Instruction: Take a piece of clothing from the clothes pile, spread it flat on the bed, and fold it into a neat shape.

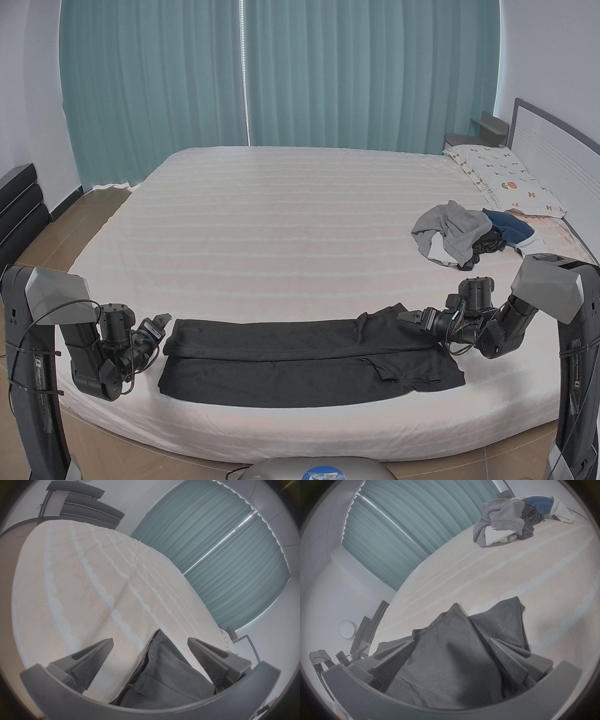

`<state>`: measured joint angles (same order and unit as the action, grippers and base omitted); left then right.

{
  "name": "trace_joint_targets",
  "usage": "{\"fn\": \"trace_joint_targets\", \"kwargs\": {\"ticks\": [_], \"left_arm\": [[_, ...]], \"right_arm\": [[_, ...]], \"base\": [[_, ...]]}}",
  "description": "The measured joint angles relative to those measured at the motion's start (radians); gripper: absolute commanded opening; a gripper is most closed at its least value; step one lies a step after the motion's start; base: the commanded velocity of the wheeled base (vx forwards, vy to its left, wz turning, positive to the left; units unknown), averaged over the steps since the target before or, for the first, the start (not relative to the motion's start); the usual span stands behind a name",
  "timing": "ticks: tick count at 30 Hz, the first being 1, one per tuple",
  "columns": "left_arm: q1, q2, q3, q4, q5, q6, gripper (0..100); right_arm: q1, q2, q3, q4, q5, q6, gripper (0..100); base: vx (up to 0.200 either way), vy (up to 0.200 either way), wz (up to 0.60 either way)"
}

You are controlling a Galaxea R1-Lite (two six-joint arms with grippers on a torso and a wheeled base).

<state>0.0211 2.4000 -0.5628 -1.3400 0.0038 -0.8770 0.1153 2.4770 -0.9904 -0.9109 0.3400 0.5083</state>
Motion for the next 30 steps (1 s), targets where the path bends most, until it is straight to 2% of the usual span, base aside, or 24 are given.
{"fn": "trace_joint_targets", "kwargs": {"ticks": [30], "left_arm": [[0.000, 0.002, 0.000, 0.001, 0.000, 0.003, 100]], "right_arm": [[-0.043, -0.091, 0.152, -0.010, 0.021, -0.013, 0]], "base": [[0.000, 0.000, 0.00]]}}
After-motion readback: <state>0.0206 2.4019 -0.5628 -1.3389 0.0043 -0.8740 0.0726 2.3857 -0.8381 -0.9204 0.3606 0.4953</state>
